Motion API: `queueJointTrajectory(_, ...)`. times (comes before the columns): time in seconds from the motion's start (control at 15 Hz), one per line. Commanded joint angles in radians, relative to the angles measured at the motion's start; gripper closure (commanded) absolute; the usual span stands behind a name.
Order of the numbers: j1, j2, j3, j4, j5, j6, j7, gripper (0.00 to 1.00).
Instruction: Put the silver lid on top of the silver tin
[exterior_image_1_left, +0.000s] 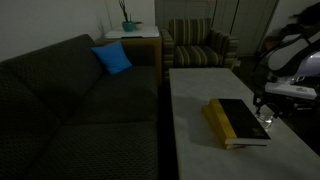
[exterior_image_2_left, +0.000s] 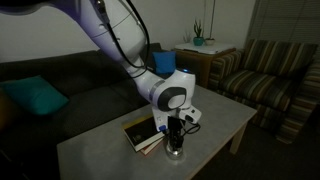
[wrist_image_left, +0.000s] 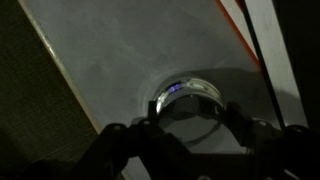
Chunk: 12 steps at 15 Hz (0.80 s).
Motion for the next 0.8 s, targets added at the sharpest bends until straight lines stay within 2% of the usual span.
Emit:
queueJointTrajectory(0.0, -0.014, -0.019, 0.001, -0.023, 0.007, -0.036, 0.006, 0.56)
queueJointTrajectory(0.13, -0.021, -0.010, 0.011, -0.006, 0.006, -0.056, -0.009, 0.56)
queueJointTrajectory(0.2, -0.022, -0.009, 0.014, -0.004, 0.005, -0.064, -0.015, 0.14)
queueJointTrajectory(0.27, -0.022, -0.010, 0.015, -0.006, 0.005, -0.067, -0.017, 0.07)
queueJointTrajectory(0.4, -0.018, -0.023, 0.012, -0.028, 0.004, -0.055, -0.014, 0.00)
queueJointTrajectory(0.73, 0.010, -0.085, -0.001, -0.143, -0.021, 0.010, -0.042, 0.00)
